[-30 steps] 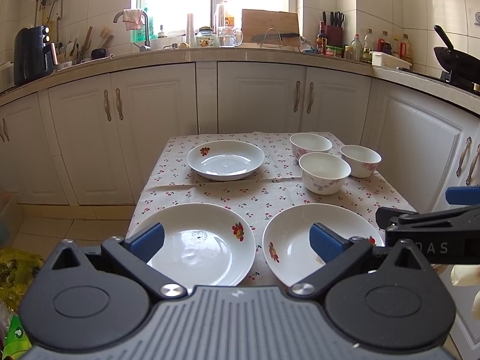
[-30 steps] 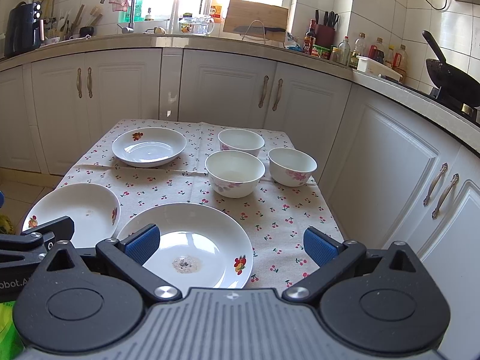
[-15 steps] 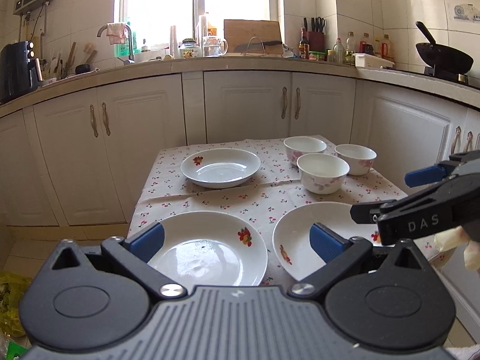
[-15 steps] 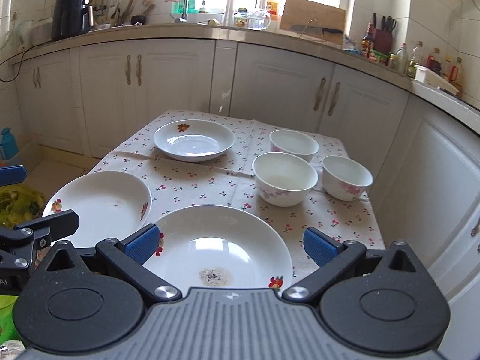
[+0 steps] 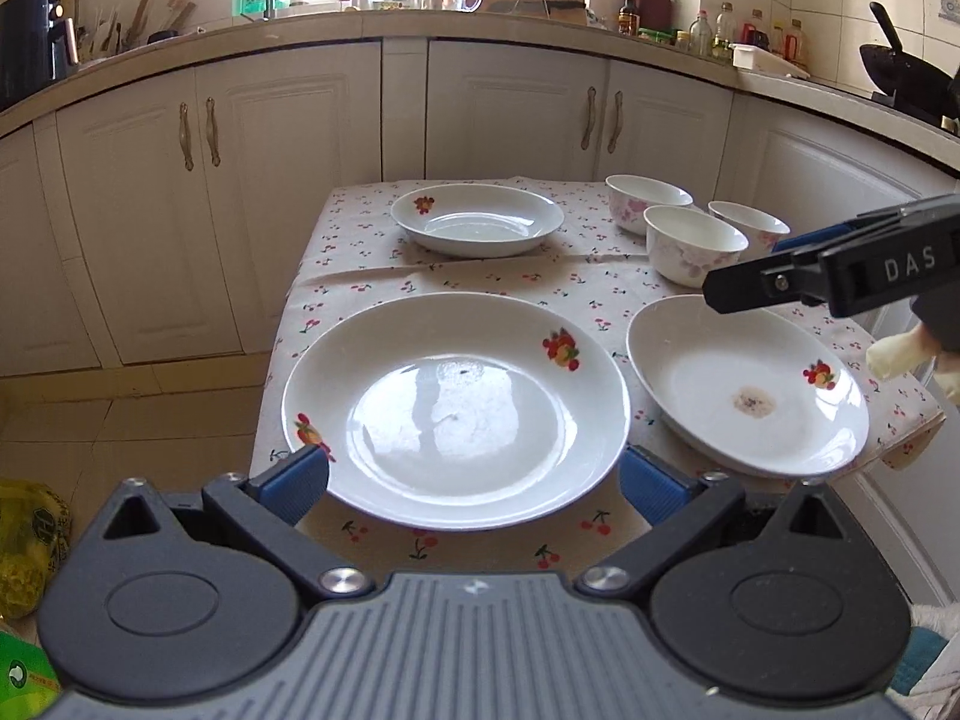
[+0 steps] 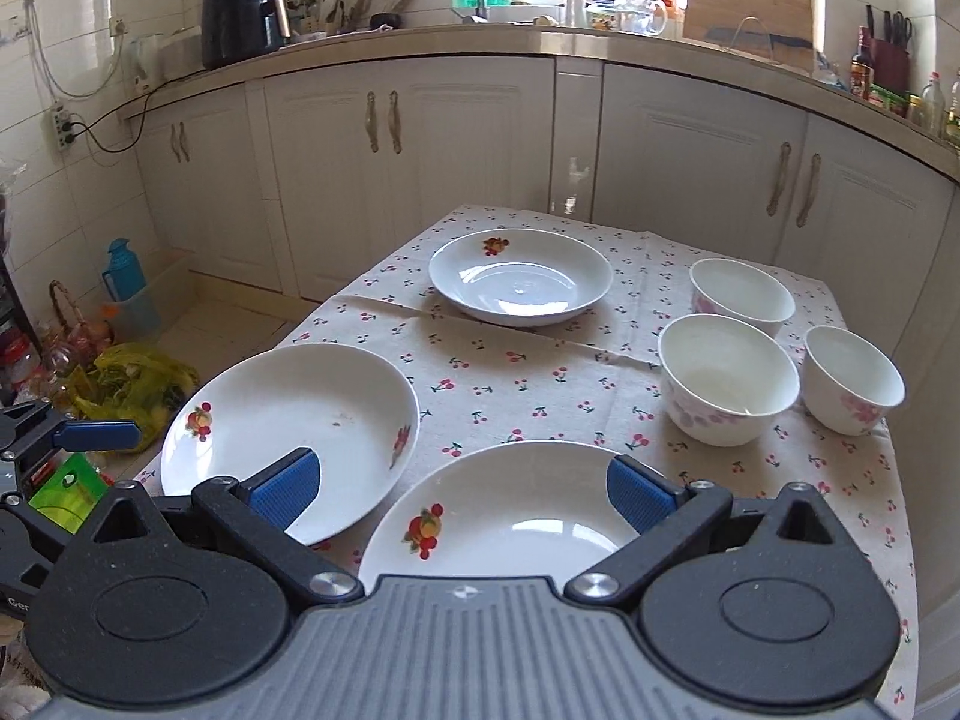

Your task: Organize plates and bowls

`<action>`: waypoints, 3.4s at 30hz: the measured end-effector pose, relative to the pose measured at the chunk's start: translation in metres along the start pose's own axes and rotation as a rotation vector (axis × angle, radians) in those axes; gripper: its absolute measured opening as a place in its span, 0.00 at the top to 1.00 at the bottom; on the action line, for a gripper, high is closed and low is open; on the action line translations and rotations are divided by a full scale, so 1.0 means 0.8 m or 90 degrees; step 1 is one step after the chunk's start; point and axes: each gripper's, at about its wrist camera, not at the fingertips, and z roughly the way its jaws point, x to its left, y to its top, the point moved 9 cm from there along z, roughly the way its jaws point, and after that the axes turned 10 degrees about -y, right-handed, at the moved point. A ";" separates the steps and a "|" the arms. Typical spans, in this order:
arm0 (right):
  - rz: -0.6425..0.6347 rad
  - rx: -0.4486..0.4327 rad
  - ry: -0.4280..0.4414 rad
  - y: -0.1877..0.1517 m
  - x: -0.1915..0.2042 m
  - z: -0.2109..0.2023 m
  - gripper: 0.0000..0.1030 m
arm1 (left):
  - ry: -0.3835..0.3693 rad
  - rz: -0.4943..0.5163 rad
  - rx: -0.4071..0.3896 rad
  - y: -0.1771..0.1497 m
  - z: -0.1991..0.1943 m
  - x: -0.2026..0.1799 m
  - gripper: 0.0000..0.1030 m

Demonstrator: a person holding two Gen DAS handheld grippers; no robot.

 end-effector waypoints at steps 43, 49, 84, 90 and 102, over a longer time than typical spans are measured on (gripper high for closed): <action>-0.103 0.209 0.220 0.021 0.086 0.172 0.39 | -0.112 0.096 0.107 -0.024 0.049 0.041 0.02; -0.100 0.207 0.226 0.022 0.086 0.172 0.39 | -0.115 0.101 0.115 -0.021 0.051 0.042 0.02; -0.080 0.178 0.163 0.050 0.036 0.209 0.39 | -0.112 0.179 0.089 0.036 0.125 0.063 0.03; -0.059 0.183 0.175 0.056 0.034 0.223 0.39 | -0.134 0.207 0.097 0.038 0.131 0.074 0.02; -0.050 0.191 0.182 0.053 0.030 0.219 0.39 | -0.162 0.235 0.095 0.036 0.126 0.064 0.03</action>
